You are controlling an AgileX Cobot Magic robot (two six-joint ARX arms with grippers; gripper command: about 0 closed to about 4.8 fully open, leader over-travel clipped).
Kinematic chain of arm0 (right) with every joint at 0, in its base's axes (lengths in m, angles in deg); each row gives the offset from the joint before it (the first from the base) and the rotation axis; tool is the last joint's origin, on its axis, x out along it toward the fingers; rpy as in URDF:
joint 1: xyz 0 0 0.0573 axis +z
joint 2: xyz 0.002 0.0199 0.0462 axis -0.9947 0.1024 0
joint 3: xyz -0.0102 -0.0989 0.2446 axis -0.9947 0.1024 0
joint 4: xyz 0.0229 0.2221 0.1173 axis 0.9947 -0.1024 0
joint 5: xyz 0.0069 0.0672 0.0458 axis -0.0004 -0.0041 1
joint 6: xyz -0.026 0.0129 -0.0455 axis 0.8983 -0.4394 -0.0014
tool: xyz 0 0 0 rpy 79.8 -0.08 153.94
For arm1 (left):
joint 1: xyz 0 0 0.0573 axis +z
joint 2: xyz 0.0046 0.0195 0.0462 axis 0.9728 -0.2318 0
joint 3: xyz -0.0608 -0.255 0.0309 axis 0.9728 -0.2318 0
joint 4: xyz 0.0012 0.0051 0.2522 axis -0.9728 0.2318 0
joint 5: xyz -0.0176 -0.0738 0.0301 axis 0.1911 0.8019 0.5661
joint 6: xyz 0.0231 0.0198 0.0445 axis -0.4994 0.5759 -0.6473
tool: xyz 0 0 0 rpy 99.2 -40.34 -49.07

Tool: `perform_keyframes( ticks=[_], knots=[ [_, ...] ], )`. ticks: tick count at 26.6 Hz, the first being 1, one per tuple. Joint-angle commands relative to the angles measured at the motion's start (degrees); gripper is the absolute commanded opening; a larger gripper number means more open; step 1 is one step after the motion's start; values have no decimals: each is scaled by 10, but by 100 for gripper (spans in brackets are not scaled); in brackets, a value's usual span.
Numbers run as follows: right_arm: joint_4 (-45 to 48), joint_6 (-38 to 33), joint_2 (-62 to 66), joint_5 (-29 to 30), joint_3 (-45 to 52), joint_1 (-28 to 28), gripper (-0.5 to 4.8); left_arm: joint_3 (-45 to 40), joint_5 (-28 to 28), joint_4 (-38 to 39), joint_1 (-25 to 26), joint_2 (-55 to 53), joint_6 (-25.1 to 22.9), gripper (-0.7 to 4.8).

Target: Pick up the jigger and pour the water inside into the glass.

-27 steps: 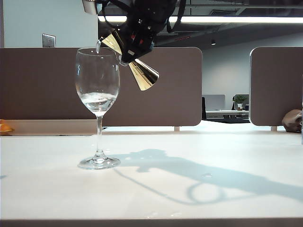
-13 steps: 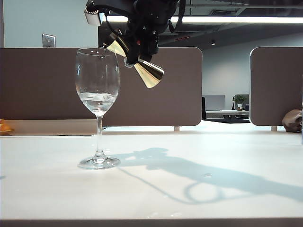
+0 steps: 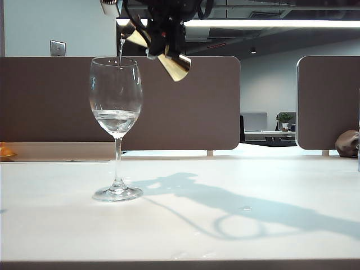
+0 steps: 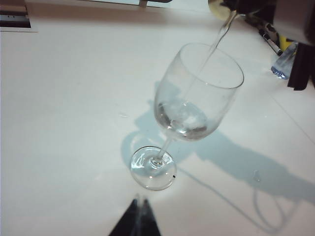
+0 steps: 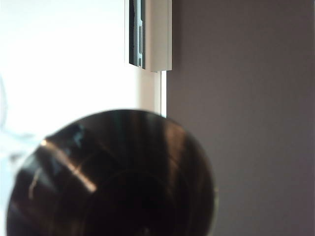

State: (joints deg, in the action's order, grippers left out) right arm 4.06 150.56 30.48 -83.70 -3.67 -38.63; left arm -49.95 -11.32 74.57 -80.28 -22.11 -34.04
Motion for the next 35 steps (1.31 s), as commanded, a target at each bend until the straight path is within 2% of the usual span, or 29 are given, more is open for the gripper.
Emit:
perform_keyframes(
  ticks=[1, 8, 19, 35],
  knots=[
    [9, 22, -5, 9, -14, 1, 22, 2, 3, -4, 0, 1, -2, -1],
    [-9, 91, -5, 27, -16, 1, 55, 2, 3, -4, 0, 1, -2, -1],
    [-4, 139, -5, 35, -19, 8, 55, 2, 2, -4, 0, 1, -17, -1],
    [9, 153, -5, 33, -31, 7, 54, 2, 1, -4, 0, 1, -28, -1]
  ],
)
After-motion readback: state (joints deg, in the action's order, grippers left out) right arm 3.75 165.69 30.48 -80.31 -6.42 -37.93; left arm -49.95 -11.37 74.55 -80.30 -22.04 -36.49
